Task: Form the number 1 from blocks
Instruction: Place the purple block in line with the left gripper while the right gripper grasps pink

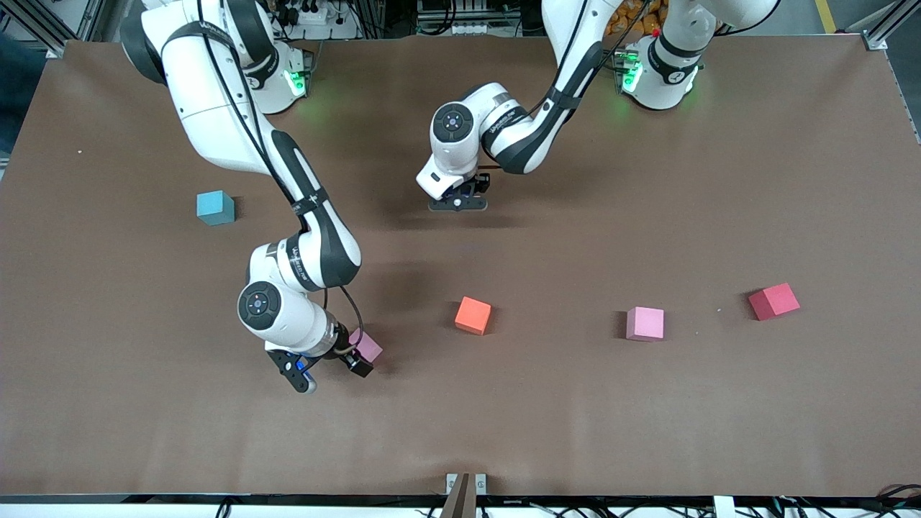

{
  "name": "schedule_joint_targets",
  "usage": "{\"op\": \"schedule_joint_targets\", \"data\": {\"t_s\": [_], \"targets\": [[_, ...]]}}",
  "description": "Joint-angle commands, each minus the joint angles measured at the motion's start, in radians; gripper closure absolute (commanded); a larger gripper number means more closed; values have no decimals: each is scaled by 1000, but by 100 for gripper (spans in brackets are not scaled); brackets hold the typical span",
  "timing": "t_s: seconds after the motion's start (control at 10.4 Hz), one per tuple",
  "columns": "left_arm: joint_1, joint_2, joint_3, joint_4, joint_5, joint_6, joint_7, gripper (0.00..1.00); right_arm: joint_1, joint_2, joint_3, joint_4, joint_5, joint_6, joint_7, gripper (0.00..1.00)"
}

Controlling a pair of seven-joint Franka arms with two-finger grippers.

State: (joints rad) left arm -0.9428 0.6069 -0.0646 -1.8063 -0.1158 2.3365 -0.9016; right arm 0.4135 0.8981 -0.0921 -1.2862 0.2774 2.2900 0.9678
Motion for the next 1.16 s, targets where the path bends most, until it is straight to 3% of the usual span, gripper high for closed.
{"op": "schedule_joint_targets", "data": {"t_s": [0.0, 0.1, 0.19, 0.39, 0.58, 0.87, 1.06], "targets": [[-20, 8, 8, 18, -5, -14, 6, 100, 20, 28, -11, 19, -4, 0, 0, 0], [-21, 16, 8, 18, -5, -14, 6, 85, 25, 36, -11, 21, -4, 6, 0, 0], [-21, 20, 9, 18, -5, -14, 0, 1, 31, 39, -11, 19, -6, 25, -3, 0], [-13, 10, 22, 19, -5, -14, -8, 0, 33, 39, -11, 16, -6, 25, -27, 5], [-11, -70, 121, 21, -5, -26, -42, 0, 34, 38, -29, 16, -3, 20, -34, 32], [-7, -121, 277, 25, -11, -55, -37, 0, 36, 33, -31, 10, -3, 20, -46, 39], [86, -81, 302, 108, -63, -52, -30, 0, 50, 6, -32, -2, -7, 13, -122, 39]]}}
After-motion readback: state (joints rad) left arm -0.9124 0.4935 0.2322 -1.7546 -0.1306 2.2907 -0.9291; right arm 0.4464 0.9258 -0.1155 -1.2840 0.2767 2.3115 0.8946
